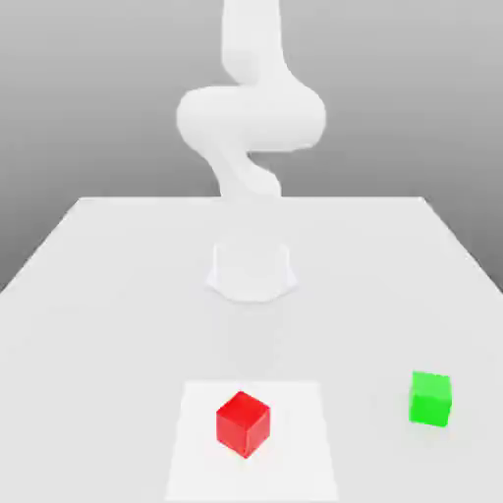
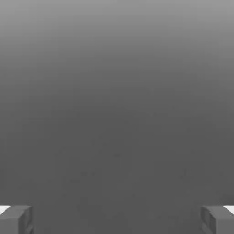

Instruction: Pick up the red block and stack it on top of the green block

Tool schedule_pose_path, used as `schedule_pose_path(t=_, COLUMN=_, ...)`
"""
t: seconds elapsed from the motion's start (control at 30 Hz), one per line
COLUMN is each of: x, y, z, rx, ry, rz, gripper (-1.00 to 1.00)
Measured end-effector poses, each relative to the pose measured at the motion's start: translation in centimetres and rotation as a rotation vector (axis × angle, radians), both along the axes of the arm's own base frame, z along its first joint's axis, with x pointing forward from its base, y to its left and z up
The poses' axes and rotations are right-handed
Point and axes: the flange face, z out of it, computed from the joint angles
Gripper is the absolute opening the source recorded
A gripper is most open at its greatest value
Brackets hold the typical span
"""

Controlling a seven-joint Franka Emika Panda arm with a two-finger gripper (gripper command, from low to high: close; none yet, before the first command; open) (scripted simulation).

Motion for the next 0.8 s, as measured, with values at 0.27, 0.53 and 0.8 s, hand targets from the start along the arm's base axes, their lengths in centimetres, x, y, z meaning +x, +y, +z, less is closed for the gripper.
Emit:
schedule_pose_path(t=0.27, x=6.9, y=-0.5, z=-17.7, rx=0.109, ry=0.272, rz=-0.198, gripper=0.0)
schedule_pose_path(t=0.53, x=6.4, y=-1.1, z=-35.3, rx=0.187, ry=0.531, rz=-0.414, gripper=0.0)
schedule_pose_path(t=0.8, x=2.9, y=-1.1, z=-48.3, rx=0.22, ry=0.69, rz=-0.558, gripper=0.0)
